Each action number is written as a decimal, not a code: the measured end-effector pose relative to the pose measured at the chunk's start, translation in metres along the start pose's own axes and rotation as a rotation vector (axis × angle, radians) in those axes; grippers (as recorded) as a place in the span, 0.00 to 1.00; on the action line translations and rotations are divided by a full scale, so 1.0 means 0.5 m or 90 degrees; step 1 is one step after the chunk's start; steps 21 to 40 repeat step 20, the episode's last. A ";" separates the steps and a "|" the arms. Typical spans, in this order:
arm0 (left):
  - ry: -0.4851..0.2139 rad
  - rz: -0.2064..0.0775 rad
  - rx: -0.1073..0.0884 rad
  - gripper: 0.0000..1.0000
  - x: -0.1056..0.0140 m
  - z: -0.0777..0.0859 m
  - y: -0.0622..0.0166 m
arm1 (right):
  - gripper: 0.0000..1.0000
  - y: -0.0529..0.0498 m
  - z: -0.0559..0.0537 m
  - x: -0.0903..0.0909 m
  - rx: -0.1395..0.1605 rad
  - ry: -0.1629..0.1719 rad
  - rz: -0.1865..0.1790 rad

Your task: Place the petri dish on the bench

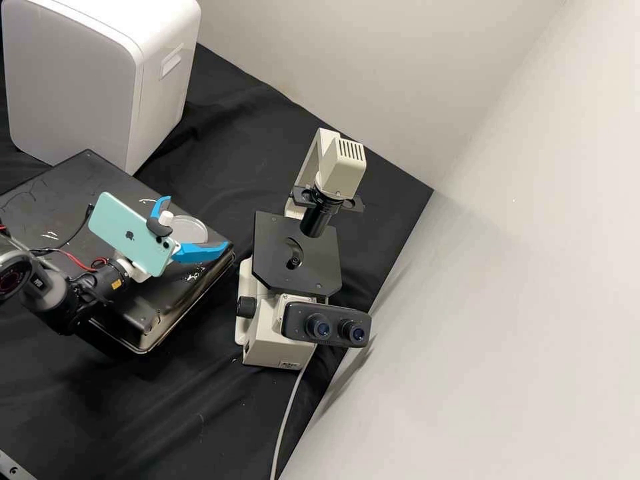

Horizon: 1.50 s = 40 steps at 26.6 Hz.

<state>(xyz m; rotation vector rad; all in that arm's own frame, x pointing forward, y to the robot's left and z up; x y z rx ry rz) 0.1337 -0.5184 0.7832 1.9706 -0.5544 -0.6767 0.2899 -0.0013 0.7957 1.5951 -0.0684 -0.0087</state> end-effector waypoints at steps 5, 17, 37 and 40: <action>0.008 0.009 -0.032 1.00 -0.002 -0.003 0.005 | 1.00 0.009 -0.006 -0.029 0.034 0.003 0.002; 0.008 0.009 -0.032 1.00 -0.002 -0.003 0.005 | 1.00 0.024 -0.008 -0.053 0.068 0.011 0.008; 0.008 0.009 -0.032 1.00 -0.002 -0.003 0.005 | 1.00 0.027 -0.004 -0.054 0.080 0.006 0.010; 0.008 0.009 -0.032 1.00 -0.002 -0.003 0.005 | 1.00 0.027 -0.004 -0.054 0.080 0.006 0.010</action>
